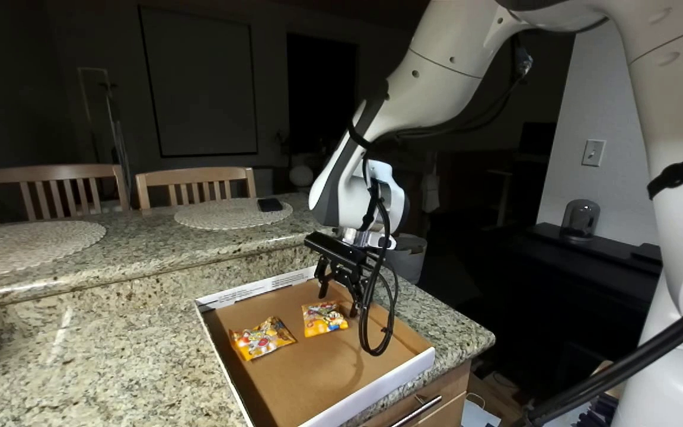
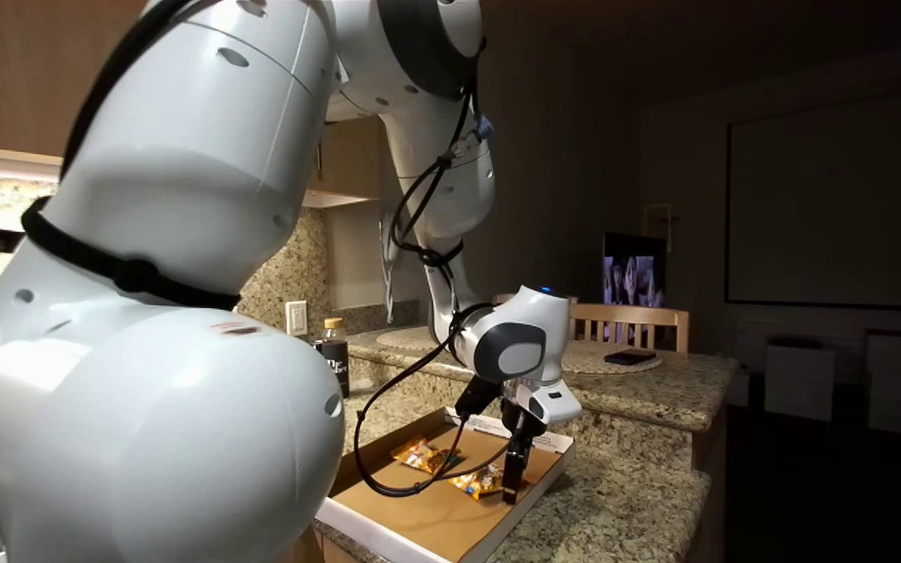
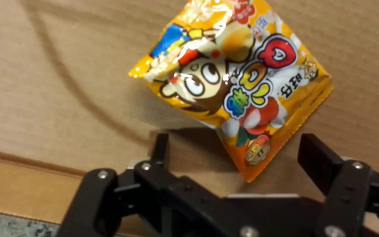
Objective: Pick up the two objects on the cover box and put them on the counter
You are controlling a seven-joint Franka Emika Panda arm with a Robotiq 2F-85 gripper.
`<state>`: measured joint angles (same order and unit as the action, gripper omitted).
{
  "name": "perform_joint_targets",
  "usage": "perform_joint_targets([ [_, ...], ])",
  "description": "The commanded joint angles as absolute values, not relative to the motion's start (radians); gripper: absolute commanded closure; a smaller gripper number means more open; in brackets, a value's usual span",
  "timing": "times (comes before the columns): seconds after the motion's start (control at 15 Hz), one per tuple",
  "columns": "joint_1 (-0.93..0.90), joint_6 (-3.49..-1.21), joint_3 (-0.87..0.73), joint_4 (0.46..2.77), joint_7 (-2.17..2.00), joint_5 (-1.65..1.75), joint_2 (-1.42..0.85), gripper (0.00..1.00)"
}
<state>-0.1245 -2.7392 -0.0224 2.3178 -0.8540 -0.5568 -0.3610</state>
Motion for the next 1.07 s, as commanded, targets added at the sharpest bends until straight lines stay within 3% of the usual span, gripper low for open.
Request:
perform_joint_targets([
  [0.0,-0.103,-2.948,0.050,2.374,-0.842,-0.641,-0.353,0.00],
  [0.27,-0.020,-3.068,0.205,2.332,-0.741,-0.843,-0.378,0.00],
  [0.53,0.086,-2.877,0.276,2.293,-0.645,-0.870,-0.388,0.00],
  [1.0,0.025,-2.565,0.089,2.224,-0.631,-0.815,-0.412,0.00],
])
